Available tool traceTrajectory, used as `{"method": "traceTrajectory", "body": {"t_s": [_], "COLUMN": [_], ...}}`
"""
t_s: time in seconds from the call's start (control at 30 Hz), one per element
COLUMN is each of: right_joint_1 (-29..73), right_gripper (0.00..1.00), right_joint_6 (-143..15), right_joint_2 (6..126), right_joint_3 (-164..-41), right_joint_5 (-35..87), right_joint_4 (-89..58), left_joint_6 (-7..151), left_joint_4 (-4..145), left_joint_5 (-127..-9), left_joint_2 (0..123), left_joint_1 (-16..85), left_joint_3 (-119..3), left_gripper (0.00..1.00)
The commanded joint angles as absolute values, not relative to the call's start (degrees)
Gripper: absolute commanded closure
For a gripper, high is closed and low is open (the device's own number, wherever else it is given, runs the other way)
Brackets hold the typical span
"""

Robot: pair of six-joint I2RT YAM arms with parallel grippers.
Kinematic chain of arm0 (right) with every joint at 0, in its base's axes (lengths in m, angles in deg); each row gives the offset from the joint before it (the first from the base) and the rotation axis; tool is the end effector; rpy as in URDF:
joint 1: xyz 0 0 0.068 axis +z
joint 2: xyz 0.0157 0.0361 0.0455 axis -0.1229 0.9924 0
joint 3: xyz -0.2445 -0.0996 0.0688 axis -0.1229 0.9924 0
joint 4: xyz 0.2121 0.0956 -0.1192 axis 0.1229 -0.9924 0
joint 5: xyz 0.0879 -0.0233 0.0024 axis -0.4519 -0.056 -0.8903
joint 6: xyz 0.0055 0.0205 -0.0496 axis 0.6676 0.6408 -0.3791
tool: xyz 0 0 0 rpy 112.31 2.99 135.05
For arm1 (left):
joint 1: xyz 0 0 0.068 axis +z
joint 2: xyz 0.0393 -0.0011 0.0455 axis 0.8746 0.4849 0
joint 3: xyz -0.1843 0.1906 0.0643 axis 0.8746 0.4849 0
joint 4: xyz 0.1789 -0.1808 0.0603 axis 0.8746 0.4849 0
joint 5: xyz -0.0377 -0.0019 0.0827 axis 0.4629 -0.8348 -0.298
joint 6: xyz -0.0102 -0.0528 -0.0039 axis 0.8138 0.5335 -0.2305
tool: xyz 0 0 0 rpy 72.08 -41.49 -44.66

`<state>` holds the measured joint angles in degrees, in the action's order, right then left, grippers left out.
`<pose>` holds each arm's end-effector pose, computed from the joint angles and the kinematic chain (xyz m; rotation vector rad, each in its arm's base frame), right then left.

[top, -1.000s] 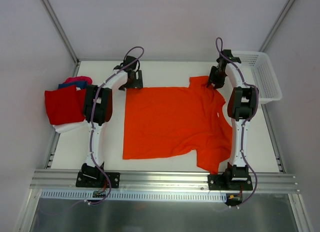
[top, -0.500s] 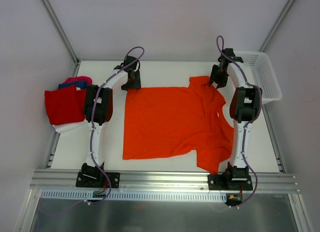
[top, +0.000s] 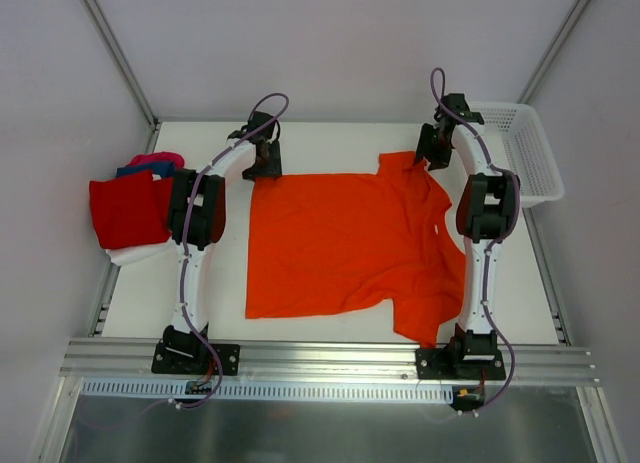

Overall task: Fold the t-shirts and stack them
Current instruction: Fold the tshirt

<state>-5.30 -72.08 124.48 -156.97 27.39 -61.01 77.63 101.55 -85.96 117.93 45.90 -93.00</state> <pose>0.5340 0.0202 0.2132 -0.1068 2.5365 0.1428 0.4926 -0.1266 0.1731 -0.1095 2.4875 -0.0161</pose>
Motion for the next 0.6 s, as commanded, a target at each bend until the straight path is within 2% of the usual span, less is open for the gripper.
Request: {"method": "traceTrajectory", "body": {"t_s": [0.0,0.27,0.33,0.37,0.43,0.47,0.5,0.53,0.57], "right_joint_1": [-4.86,-4.77,-4.86,-4.77,-4.77,-4.77,-4.86,-4.77,-4.77], "right_gripper": [0.48,0.5,0.59,0.7,0.81,0.91,0.95,0.99,0.99], "right_joint_6": [-72.45,-72.89,-72.8,-72.8,-72.97,-72.98,-73.06,-72.98,-72.98], "right_joint_2": [126.13,125.7,125.52,125.52,125.52,125.52,125.43,125.43,125.26], "right_joint_3": [-157.56,-155.19,-154.84,-154.57,-154.22,-154.22,-154.04,-153.96,-153.87], "right_joint_5": [26.34,27.39,27.65,27.57,27.57,27.48,27.57,27.57,27.74], "right_joint_4": [-61.91,-61.91,-61.82,-61.9,-61.91,-61.99,-61.99,-61.99,-61.99], "left_joint_6": [76.3,76.39,76.3,76.3,76.21,76.21,76.21,76.21,76.38], "left_joint_4": [103.53,103.71,103.8,103.71,103.8,103.8,103.8,103.89,103.97], "left_joint_5": [-85.78,-85.34,-85.52,-85.52,-85.52,-85.6,-85.69,-85.78,-85.87], "left_joint_2": [117.04,116.78,116.78,116.95,116.95,117.21,117.39,117.48,117.74], "left_joint_1": [45.26,45.26,45.26,45.26,45.26,45.26,45.26,45.26,45.26], "left_joint_3": [-94.65,-94.65,-94.65,-94.65,-94.74,-94.74,-94.74,-94.91,-95.09], "left_gripper": [0.39,0.4,0.45,0.45,0.46,0.51,0.53,0.58,0.77]}}
